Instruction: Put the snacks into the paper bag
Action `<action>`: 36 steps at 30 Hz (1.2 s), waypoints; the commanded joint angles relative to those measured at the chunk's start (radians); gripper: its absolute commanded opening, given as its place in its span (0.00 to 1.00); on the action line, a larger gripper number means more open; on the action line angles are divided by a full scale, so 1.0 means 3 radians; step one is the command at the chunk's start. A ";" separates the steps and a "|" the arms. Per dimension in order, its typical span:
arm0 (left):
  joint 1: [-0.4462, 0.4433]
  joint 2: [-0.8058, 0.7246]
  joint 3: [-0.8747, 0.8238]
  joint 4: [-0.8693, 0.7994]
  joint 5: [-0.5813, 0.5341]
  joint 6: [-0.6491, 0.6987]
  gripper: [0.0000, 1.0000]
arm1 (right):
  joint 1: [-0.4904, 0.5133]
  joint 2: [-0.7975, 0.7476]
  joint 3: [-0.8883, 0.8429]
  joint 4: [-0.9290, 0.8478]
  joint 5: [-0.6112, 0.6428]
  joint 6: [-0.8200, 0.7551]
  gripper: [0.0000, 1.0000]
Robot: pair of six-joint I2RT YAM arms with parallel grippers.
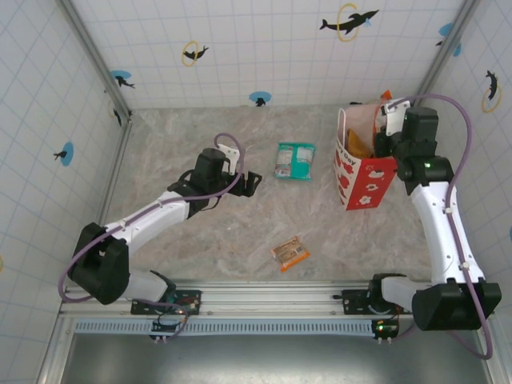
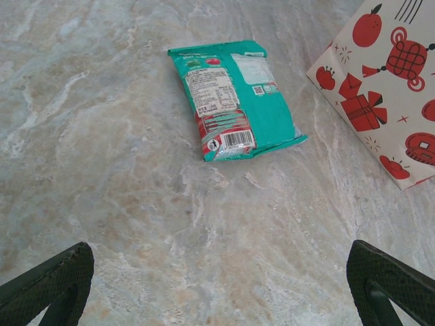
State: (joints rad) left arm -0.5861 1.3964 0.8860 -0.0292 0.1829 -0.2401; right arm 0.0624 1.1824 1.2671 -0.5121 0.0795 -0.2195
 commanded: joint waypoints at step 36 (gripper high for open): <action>-0.0004 0.0166 0.0273 -0.0153 0.0288 -0.0042 0.97 | 0.0317 -0.0050 0.0443 -0.0524 0.0185 0.0121 0.43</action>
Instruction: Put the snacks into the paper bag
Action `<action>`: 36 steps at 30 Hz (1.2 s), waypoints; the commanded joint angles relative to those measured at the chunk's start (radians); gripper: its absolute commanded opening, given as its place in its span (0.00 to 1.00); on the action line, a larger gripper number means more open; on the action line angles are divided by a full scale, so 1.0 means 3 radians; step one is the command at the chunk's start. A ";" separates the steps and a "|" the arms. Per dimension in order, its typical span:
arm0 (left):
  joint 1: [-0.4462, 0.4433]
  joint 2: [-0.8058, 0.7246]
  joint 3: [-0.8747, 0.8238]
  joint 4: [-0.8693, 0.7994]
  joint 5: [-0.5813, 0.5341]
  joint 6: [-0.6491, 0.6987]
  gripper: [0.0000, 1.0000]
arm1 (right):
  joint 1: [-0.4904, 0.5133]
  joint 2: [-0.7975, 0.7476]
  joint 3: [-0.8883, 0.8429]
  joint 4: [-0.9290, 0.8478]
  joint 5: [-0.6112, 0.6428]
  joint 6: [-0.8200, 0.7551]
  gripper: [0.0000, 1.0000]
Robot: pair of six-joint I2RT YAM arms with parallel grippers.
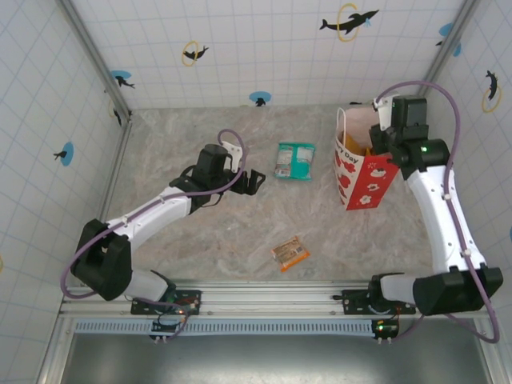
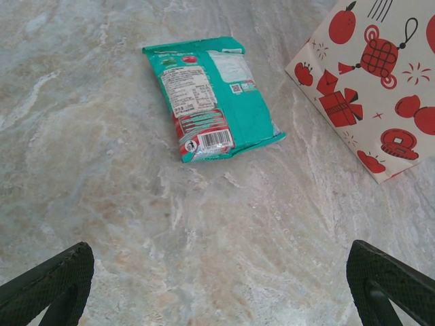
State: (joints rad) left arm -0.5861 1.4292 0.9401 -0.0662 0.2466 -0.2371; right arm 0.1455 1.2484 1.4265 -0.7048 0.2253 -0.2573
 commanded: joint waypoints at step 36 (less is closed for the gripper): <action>0.0026 0.1121 0.0752 0.0106 0.0097 -0.0543 0.78 | 0.1273 -0.2408 -0.3343 0.1588 -0.1033 0.2447 0.40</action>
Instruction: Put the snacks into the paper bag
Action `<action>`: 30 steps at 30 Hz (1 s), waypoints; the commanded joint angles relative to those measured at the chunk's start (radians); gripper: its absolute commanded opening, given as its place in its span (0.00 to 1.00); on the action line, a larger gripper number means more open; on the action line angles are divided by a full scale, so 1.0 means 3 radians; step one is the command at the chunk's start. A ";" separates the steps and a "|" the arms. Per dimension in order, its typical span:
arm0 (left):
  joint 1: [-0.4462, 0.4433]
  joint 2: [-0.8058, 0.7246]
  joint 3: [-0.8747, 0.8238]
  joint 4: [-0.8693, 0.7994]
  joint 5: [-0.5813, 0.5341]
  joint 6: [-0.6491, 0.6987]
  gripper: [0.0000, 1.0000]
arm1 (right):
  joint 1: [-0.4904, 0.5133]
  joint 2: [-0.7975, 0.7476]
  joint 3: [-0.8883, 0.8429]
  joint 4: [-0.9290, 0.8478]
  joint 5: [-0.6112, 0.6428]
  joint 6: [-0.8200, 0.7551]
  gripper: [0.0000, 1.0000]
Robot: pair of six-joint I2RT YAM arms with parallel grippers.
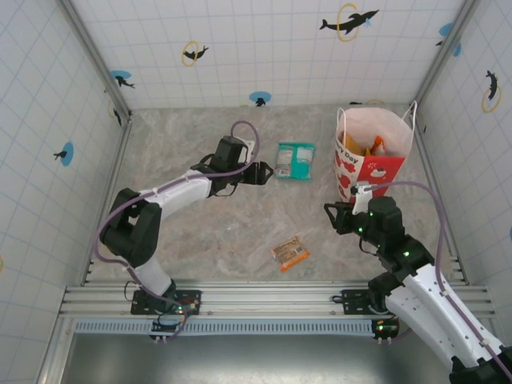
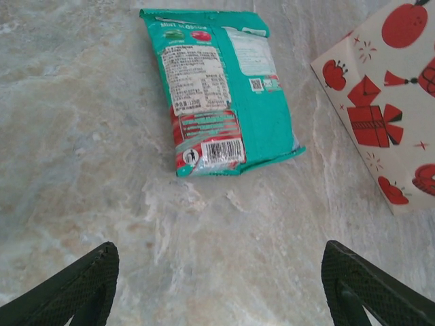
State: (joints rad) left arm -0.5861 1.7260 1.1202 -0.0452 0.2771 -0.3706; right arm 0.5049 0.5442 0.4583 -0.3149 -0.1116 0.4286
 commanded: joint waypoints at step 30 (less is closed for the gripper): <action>0.0148 0.1511 0.0885 0.0843 0.0592 -0.0716 0.60 | 0.0439 0.0038 -0.0533 0.0667 0.0305 0.0376 0.41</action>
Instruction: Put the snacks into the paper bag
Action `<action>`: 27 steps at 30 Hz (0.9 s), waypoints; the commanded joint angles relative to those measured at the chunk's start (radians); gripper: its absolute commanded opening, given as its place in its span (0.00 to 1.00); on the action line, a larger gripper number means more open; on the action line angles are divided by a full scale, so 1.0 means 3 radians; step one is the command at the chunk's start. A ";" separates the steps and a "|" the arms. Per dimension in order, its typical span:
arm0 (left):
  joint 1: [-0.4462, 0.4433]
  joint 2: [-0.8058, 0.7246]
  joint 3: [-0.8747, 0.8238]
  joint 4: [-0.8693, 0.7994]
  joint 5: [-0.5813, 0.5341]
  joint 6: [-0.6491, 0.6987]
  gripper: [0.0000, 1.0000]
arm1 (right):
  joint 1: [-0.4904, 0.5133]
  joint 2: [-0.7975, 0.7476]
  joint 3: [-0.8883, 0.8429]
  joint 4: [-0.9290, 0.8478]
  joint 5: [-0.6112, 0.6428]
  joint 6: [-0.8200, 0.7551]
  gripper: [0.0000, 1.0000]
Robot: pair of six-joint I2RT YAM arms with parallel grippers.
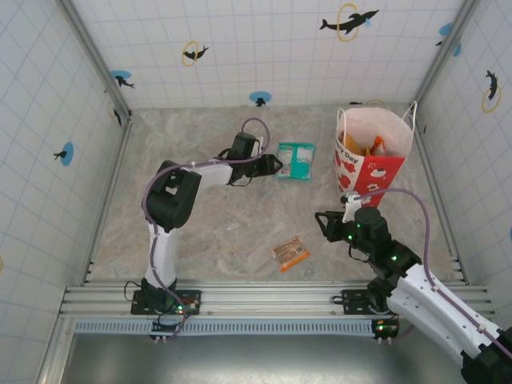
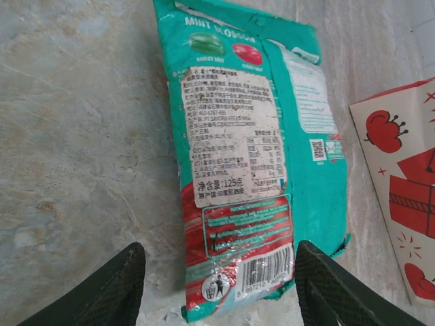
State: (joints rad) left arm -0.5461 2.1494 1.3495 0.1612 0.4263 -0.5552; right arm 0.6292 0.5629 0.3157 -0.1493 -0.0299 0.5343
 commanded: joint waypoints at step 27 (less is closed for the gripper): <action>0.0010 0.0156 0.0214 0.0293 0.0266 -0.0074 0.05 | 0.0029 -0.0158 -0.0065 0.0088 0.0160 0.0044 0.40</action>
State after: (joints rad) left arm -0.5461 2.2662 1.4185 0.2745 0.4980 -0.6159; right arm 0.6312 0.5285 0.3099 -0.1497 0.0006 0.5415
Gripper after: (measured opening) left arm 0.072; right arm 0.401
